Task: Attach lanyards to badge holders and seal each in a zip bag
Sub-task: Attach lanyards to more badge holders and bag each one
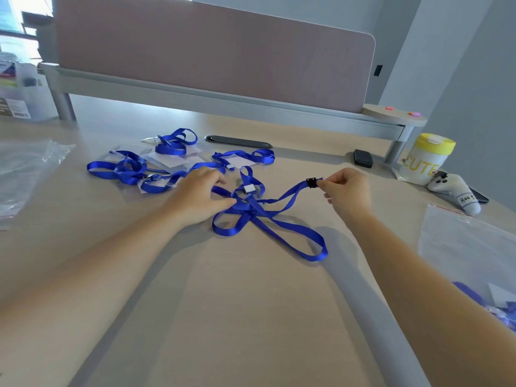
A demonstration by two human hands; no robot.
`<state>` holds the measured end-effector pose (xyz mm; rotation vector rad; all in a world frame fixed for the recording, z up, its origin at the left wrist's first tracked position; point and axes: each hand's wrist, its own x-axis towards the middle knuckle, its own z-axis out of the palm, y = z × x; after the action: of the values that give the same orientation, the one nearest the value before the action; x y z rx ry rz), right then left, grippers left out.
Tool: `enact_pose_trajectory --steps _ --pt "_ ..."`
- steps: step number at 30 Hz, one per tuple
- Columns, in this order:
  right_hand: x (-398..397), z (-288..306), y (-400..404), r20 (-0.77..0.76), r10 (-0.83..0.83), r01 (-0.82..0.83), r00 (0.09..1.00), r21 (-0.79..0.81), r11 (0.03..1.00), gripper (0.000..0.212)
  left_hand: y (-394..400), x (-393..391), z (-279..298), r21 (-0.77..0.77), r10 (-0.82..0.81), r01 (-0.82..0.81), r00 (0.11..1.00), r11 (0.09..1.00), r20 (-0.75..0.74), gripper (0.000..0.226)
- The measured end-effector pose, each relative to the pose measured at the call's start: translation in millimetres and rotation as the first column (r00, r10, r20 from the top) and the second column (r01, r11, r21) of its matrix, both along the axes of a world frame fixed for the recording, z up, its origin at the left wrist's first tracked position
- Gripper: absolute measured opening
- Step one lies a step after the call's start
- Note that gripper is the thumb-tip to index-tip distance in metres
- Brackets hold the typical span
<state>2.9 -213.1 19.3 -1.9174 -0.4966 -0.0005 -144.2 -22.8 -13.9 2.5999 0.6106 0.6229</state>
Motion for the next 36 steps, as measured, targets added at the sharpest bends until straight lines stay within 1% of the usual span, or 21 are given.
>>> enact_pose_trajectory --steps 3,6,9,14,20,23,25,27,29,31,36 --pt "-4 -5 9 0.031 0.025 -0.024 0.999 -0.019 1.0 0.03 5 0 -1 0.048 0.041 -0.037 0.995 0.998 -0.089 0.058" --pt "-6 -6 18 0.062 0.054 -0.052 0.997 -0.02 0.998 0.031 14 -1 -2 0.064 0.11 -0.101 0.98 0.993 -0.164 0.059" --pt "-5 -9 30 0.088 0.069 -0.064 0.994 -0.066 0.996 0.029 25 -3 -1 0.061 0.166 -0.158 0.97 0.986 -0.18 0.059" --pt "-1 -17 53 0.097 0.123 -0.106 0.988 -0.157 0.982 0.028 45 -2 1 0.054 0.205 -0.198 0.964 0.979 -0.17 0.061" --pt "8 -21 69 0.13 0.085 -0.06 0.988 -0.189 0.98 0.031 62 5 -2 0.055 0.202 -0.195 0.962 0.979 -0.186 0.059" --pt "13 -24 73 0.134 0.088 -0.051 0.987 -0.252 0.966 0.028 69 8 -4 0.094 0.193 -0.176 0.958 0.98 -0.212 0.053" --pt "15 -26 75 0.13 0.107 -0.062 0.986 -0.311 0.948 0.016 73 12 -4 0.115 0.168 -0.142 0.948 0.983 -0.27 0.047" --pt "17 -29 76 0.138 0.137 -0.08 0.981 -0.354 0.932 0.008 74 17 -4 0.157 0.165 -0.112 0.91 0.981 -0.38 0.044" --pt "17 -31 78 0.146 0.159 -0.092 0.976 -0.383 0.919 0.01 74 20 -4 0.175 0.171 -0.098 0.865 0.98 -0.471 0.046" --pt "17 -32 80 0.145 0.165 -0.097 0.976 -0.392 0.915 0.016 71 21 -4 0.142 0.15 -0.09 0.85 0.986 -0.505 0.048" --pt "17 -32 77 0.175 0.143 -0.075 0.974 -0.35 0.934 0.021 55 20 1 0.022 0.002 0.009 0.89 1.0 -0.456 0.045"
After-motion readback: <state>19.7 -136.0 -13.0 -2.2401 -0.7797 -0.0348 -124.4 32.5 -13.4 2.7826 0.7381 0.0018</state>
